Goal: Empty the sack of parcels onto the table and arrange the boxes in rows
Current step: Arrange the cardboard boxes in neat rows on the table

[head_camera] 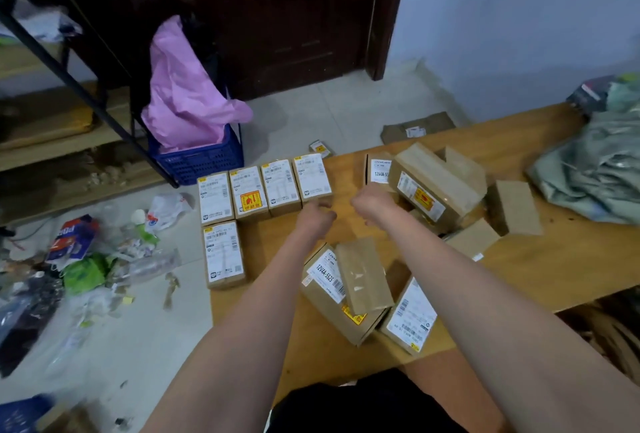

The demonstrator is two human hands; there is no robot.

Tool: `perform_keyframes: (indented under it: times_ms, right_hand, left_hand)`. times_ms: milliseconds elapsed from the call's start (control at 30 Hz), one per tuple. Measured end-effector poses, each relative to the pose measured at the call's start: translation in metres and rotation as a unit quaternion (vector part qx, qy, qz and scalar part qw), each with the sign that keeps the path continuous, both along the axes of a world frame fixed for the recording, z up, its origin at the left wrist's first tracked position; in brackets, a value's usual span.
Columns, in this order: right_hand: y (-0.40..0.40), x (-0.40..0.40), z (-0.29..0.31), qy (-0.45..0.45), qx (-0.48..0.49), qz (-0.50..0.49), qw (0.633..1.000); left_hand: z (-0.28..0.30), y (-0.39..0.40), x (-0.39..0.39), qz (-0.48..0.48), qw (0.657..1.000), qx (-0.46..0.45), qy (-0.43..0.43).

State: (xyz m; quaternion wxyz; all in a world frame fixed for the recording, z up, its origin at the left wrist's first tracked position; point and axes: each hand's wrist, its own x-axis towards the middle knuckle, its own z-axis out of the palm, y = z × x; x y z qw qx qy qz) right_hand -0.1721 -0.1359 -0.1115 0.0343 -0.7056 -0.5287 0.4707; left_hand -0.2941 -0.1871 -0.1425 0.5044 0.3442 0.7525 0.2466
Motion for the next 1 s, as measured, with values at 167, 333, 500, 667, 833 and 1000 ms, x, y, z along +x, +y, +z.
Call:
perform_keyframes:
  times_ms: [167,333,500,667,833,1000]
  right_hand:
    - [-0.016,0.029,0.000,-0.083,-0.068,0.085,0.991]
    - [-0.042,0.031,-0.014,-0.047,-0.169,0.116,0.978]
    - [-0.056,0.039,-0.039,0.025,-0.196,0.033,0.980]
    - [-0.060,0.044,-0.047,0.056,-0.183,0.011,0.981]
    - [-0.052,0.037,-0.039,0.089,-0.172,-0.029,0.981]
    - [-0.035,0.012,-0.018,0.114,-0.078,-0.088,0.986]
  left_hand:
    - [-0.008,-0.013,0.025,-0.015,0.995,-0.094,-0.029]
    - [-0.016,-0.035,0.031,-0.014,0.981,-0.178,-0.073]
    - [-0.024,-0.049,0.034,0.023,0.972,-0.192,-0.136]
    - [-0.025,-0.053,0.036,0.062,0.969,-0.172,-0.169]
    - [-0.020,-0.053,0.030,0.093,0.972,-0.125,-0.176]
    - [-0.002,-0.044,0.017,0.103,0.969,-0.060,-0.217]
